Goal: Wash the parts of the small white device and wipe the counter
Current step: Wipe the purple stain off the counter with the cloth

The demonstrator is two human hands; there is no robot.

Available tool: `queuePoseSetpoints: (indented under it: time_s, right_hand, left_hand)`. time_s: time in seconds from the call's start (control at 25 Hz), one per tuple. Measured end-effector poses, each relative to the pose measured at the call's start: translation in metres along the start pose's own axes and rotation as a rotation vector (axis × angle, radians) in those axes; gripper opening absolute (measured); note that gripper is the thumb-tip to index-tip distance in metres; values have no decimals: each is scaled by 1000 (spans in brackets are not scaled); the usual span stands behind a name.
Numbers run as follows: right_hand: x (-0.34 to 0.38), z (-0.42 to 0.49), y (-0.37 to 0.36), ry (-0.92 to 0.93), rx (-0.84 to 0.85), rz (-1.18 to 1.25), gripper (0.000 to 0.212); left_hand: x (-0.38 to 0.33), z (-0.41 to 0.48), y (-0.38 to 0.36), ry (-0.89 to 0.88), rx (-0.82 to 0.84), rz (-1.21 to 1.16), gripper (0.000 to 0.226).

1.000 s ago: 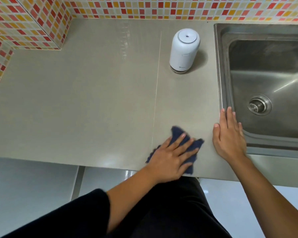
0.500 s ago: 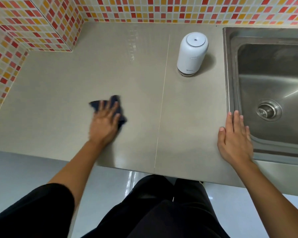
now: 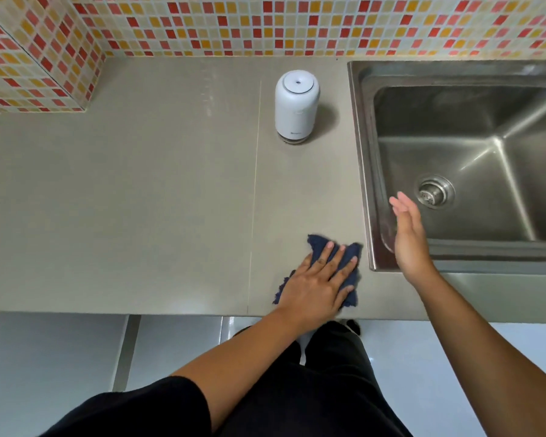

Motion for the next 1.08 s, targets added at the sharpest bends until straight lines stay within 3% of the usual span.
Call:
queuePoseSetpoints:
  time_s: [0.12, 0.24, 0.36, 0.44, 0.52, 0.64, 0.72, 0.88, 1.0, 1.08]
  right_hand:
    - [8, 0, 39, -31, -83, 56, 24]
    - [14, 0, 54, -208, 101, 110, 32]
    - [38, 4, 69, -232, 271, 394, 43]
    - [63, 13, 89, -97, 320, 496, 35]
    - [84, 25, 110, 75, 306, 361, 13]
    - [120, 46, 153, 342, 227, 104, 17]
    - [150, 54, 174, 520, 273, -95, 18]
    - [201, 69, 202, 723, 380, -376, 25]
    - [224, 84, 226, 776, 417, -375, 21]
    - [241, 95, 245, 836, 353, -318, 24]
  left_hand:
    - [-27, 23, 15, -72, -4, -322, 69]
    - [-38, 55, 42, -29, -14, -522, 70]
    - [-60, 89, 87, -68, -82, -605, 68]
    - [-72, 110, 114, -82, -130, -667, 74]
    - [-79, 129, 137, -88, -196, -704, 72]
    - [-87, 156, 172, -52, -420, -823, 70]
    - [-89, 174, 188, -19, -536, -943, 68]
    - [-87, 212, 209, 128, -447, -959, 61]
    - [-96, 226, 244, 82, -444, -832, 30]
    - [-102, 231, 275, 18, -477, -803, 22]
Point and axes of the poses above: each hand's wrist, its own z-axis towards the middle knuckle, its own y-axis out of the back of the hand, x = y × z, the point moved 5 cm from there along z, towards the middle knuckle, and after that the axes turned 6 degrees about x, right-handed, at the moved point
